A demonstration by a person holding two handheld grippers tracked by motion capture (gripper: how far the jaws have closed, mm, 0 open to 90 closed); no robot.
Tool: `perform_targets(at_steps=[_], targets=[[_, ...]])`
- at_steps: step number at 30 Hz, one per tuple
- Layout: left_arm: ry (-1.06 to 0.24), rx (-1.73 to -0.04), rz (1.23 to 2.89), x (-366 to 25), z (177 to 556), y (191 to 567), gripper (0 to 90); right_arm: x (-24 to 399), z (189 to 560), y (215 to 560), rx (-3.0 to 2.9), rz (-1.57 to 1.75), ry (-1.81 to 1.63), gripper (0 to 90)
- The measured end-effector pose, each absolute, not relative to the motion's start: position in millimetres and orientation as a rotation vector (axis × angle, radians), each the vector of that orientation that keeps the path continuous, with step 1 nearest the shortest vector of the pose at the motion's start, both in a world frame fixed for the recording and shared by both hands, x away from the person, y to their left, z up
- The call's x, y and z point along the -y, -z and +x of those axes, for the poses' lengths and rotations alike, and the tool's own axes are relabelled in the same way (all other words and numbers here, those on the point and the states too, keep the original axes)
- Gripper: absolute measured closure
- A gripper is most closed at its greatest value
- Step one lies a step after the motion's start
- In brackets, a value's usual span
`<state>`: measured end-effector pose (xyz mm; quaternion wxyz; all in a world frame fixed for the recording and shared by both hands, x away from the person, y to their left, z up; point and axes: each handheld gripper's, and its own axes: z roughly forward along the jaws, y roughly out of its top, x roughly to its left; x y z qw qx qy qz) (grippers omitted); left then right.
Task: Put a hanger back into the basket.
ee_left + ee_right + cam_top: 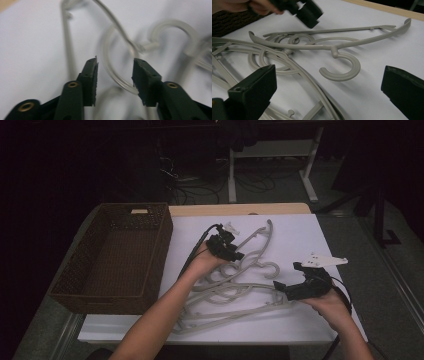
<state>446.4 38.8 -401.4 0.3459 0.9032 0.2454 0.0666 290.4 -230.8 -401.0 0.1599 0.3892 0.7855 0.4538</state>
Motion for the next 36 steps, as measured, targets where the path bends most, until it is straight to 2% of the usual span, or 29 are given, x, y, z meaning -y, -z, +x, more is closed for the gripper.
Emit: perform_targets(at_steps=[6,12,14,21,31,36], targets=[[-0.223,-0.706,2.435,-24,479,421,49.0,231,290,401,-2.249,1.107,-1.295,0.1],[-0.254,-0.703,2.494,-15,488,436,49.2,232,290,401,-2.247,1.11,-1.304,0.1],[-0.259,-0.711,2.511,-13,490,440,53.2,232,290,401,-2.249,1.109,-1.303,0.1],[-0.248,-0.723,2.52,-11,489,441,79.6,230,290,401,-2.252,1.103,-1.299,0.1],[-0.286,-0.759,2.533,-11,486,436,81.7,229,290,402,-2.258,1.095,-1.299,0.1],[-0.258,-0.831,2.479,-29,481,418,81.6,228,290,402,-2.258,1.1,-1.297,0.1]])
